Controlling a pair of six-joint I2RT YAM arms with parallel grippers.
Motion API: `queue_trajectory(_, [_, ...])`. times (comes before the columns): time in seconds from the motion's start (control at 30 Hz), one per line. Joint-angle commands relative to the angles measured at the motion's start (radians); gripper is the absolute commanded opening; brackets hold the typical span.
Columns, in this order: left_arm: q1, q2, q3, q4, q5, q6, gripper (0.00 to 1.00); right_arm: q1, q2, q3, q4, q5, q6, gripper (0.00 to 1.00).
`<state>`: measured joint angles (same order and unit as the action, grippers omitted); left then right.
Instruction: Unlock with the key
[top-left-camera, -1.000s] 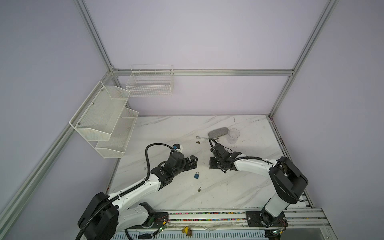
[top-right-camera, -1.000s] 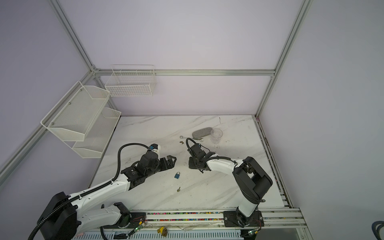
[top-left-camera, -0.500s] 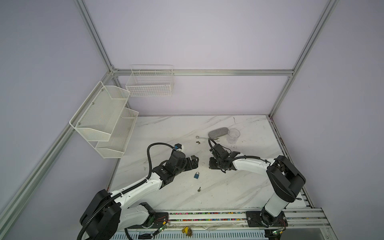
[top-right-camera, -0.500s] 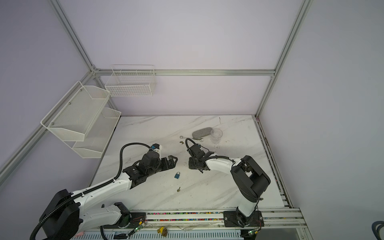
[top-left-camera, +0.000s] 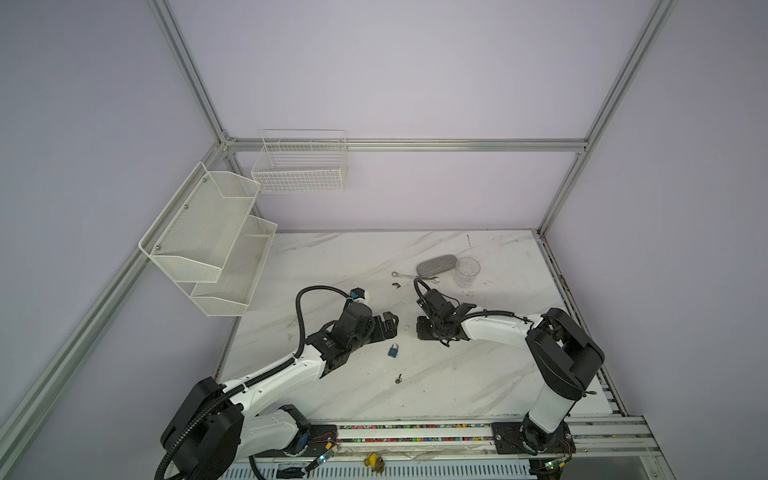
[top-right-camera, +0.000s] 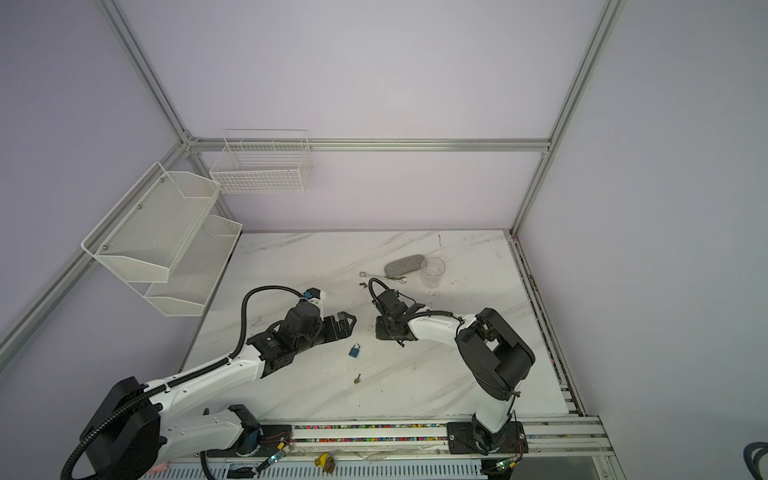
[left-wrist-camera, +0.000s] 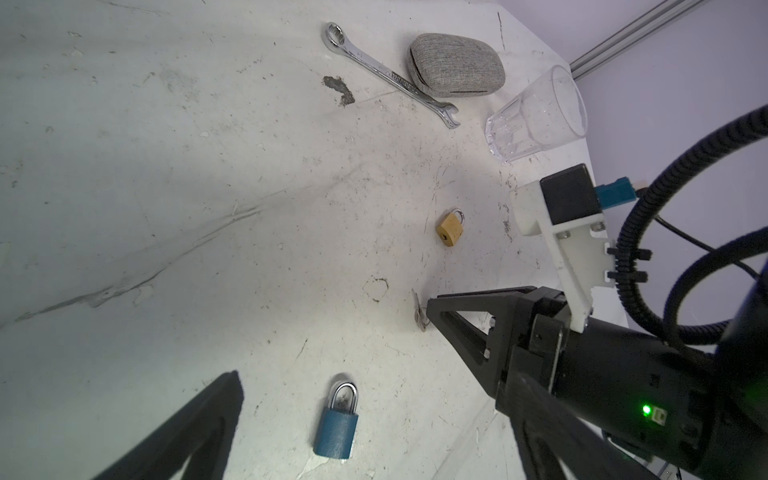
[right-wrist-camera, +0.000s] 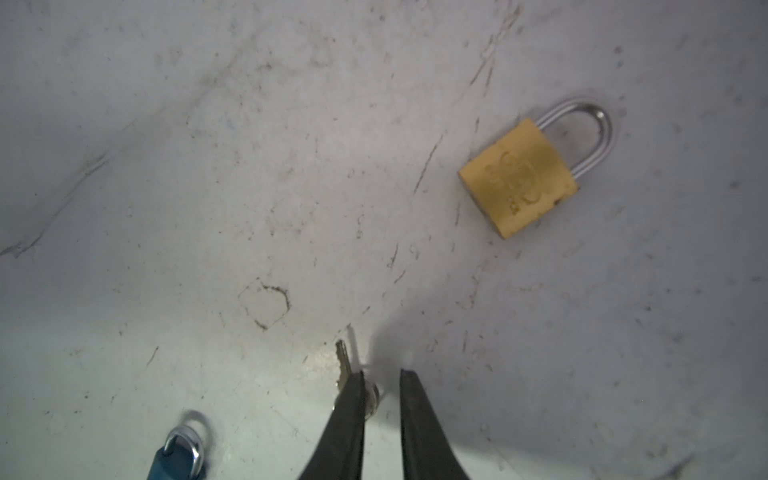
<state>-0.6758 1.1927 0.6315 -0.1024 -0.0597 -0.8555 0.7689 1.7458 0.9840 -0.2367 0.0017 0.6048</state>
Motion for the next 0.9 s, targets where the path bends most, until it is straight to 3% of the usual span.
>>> queue_trajectory(0.0, [-0.004, -0.002, 0.101, 0.026, 0.006, -0.013, 1.0, 0.007, 0.019, 0.019, 0.007, 0.001, -0.001, 0.19])
queue_trajectory(0.87, [-0.004, 0.0, 0.09, 0.03, 0.001, -0.033, 1.0, 0.064, 0.059, 0.033, -0.045, 0.034, -0.014, 0.08])
